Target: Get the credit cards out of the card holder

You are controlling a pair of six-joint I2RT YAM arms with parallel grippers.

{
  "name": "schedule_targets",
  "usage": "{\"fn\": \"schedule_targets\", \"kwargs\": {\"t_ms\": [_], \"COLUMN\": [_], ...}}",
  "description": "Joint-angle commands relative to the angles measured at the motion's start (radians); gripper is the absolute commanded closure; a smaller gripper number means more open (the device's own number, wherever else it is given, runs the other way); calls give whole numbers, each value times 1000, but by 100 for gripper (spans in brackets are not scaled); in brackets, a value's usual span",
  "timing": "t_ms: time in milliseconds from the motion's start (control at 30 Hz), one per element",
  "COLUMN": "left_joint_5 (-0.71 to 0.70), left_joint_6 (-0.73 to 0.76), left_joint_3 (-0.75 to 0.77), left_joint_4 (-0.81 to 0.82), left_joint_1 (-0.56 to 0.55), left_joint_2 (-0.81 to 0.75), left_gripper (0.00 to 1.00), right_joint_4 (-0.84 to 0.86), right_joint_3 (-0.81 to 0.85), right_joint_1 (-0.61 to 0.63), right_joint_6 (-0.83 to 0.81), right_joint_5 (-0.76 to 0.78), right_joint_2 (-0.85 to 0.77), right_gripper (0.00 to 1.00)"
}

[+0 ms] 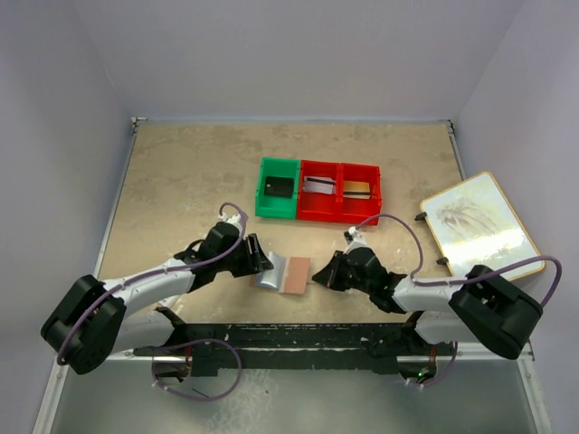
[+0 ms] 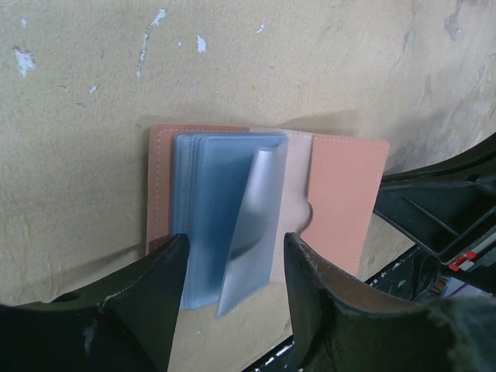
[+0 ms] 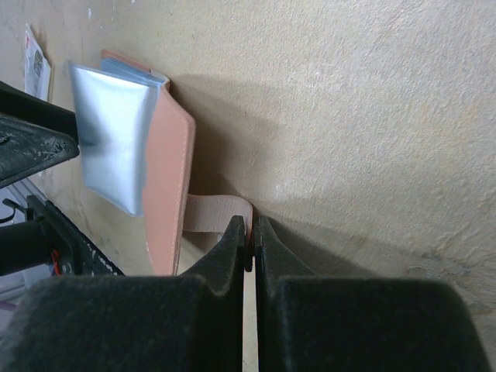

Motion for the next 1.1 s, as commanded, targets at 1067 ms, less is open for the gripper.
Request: {"fn": "schedule_targets", "kwargs": {"t_ms": [1067], "left_joint_5": [-175], "left_joint_6": [12], "left_joint_3": [86], "left_joint_4": [-64], "left_joint_1": [-22], "left_joint_2": [-76], "left_gripper": [46], "right_joint_4": [53], "right_joint_3": [34], "right_joint_1": [-2], "right_joint_6": [-17], "right_joint_5": [12], "right_joint_2": [207], "right_gripper": [100]}}
